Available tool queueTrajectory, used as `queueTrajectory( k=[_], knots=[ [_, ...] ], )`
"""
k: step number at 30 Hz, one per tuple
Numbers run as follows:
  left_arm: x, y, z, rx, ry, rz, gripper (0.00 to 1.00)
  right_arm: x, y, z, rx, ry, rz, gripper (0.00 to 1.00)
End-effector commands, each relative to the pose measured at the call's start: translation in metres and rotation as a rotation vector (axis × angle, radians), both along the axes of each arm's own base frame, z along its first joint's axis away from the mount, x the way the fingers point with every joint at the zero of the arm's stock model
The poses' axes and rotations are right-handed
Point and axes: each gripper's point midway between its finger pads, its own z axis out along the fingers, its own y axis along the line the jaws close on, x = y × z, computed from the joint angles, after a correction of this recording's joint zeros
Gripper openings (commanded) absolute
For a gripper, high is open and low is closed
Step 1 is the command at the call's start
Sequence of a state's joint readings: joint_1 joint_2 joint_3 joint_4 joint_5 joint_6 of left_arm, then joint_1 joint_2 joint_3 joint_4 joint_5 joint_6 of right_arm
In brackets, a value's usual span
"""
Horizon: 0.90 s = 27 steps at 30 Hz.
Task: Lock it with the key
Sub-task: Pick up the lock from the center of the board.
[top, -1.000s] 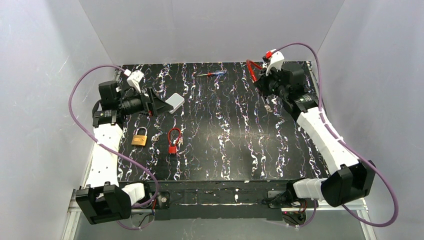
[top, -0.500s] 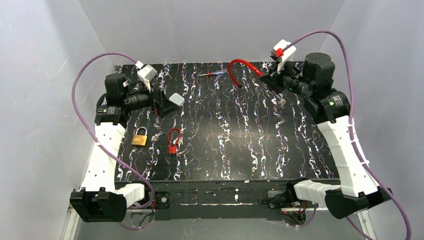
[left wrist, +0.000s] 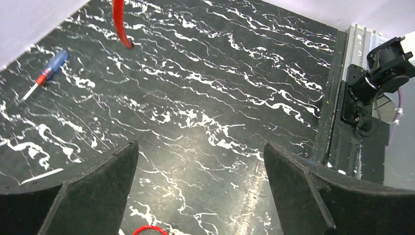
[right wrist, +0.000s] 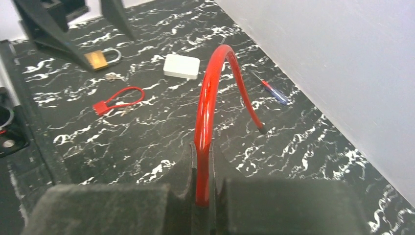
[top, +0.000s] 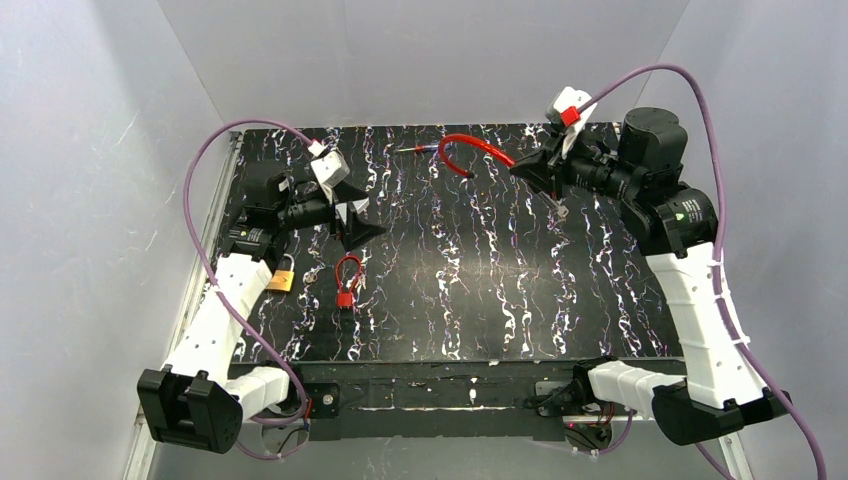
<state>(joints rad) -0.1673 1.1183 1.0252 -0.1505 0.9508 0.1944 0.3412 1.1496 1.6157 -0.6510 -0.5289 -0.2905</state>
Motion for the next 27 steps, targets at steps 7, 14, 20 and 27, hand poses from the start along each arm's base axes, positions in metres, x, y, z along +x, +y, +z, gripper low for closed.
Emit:
queueTrajectory(
  k=[7,14,20,27],
  knots=[
    [0.005,-0.043,0.062,-0.011,-0.275,-0.158,0.98,-0.067,0.018,0.065,0.146,-0.124,0.264,0.01],
    [0.005,-0.079,0.069,0.01,-0.264,-0.217,0.98,-0.088,0.03,0.053,0.208,-0.022,0.39,0.01],
    [-0.036,-0.093,0.08,-0.048,-0.148,-0.335,0.38,-0.086,0.031,0.036,0.223,0.034,0.385,0.01],
    [-0.053,-0.08,0.094,-0.04,0.154,-0.21,0.0,-0.03,0.01,-0.004,0.18,0.071,0.059,0.62]
  ],
)
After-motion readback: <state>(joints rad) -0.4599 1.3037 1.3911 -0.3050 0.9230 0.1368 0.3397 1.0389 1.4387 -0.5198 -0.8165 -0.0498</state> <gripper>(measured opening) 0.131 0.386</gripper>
